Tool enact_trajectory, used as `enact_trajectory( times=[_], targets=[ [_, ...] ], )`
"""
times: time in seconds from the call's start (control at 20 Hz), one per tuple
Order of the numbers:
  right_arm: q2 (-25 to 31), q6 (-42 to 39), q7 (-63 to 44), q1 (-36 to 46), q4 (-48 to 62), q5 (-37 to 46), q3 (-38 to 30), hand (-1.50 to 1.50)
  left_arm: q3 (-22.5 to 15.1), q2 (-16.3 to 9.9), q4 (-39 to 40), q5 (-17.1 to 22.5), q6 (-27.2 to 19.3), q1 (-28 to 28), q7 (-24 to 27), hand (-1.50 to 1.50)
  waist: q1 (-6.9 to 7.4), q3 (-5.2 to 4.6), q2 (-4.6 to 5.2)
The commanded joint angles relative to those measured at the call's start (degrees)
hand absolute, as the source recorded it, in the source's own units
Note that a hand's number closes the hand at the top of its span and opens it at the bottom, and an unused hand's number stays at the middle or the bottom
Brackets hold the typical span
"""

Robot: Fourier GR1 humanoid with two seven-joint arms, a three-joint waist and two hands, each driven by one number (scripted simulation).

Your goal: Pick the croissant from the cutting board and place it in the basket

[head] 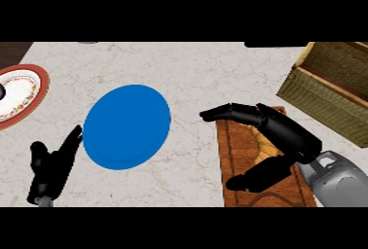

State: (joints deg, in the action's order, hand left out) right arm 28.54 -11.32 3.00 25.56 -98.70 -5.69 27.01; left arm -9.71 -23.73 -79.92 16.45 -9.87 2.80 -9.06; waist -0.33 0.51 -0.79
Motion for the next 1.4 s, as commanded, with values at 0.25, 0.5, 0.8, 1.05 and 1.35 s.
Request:
enact_trajectory(
  times=[0.25, 0.5, 0.8, 1.05, 1.35],
  targets=[
    [18.9, -9.2, -12.8, 13.6, -4.6, 6.8, -8.7, -1.5, -1.7, 0.6, -1.2, -0.1, -0.3, 4.1, -4.9, 0.0, -0.12, -0.59, 0.14],
    [26.9, -23.7, -14.4, 20.0, -0.7, 1.9, -10.3, -1.5, -2.1, 1.9, 0.9, -1.3, -0.2, 4.0, -2.9, 0.0, 0.66, -0.66, 0.7],
    [35.3, -40.0, -13.6, 23.9, 2.9, -2.8, -11.0, -1.5, -2.2, 2.5, -1.3, -0.7, 0.5, 3.7, -5.2, 0.0, 0.92, -0.62, 0.75],
    [36.0, -45.2, -11.1, 25.1, 4.9, -0.8, -12.8, -1.5, -2.0, 3.1, 1.7, -1.9, 1.9, 4.4, -1.7, 0.0, 0.82, -0.57, 0.94],
    [33.5, -46.4, -8.4, 23.0, 5.4, 1.5, -14.6, -1.5, 0.3, 2.5, 2.0, -1.7, 3.5, 3.5, -1.3, 0.0, 0.61, -0.55, 0.84]
  ],
)
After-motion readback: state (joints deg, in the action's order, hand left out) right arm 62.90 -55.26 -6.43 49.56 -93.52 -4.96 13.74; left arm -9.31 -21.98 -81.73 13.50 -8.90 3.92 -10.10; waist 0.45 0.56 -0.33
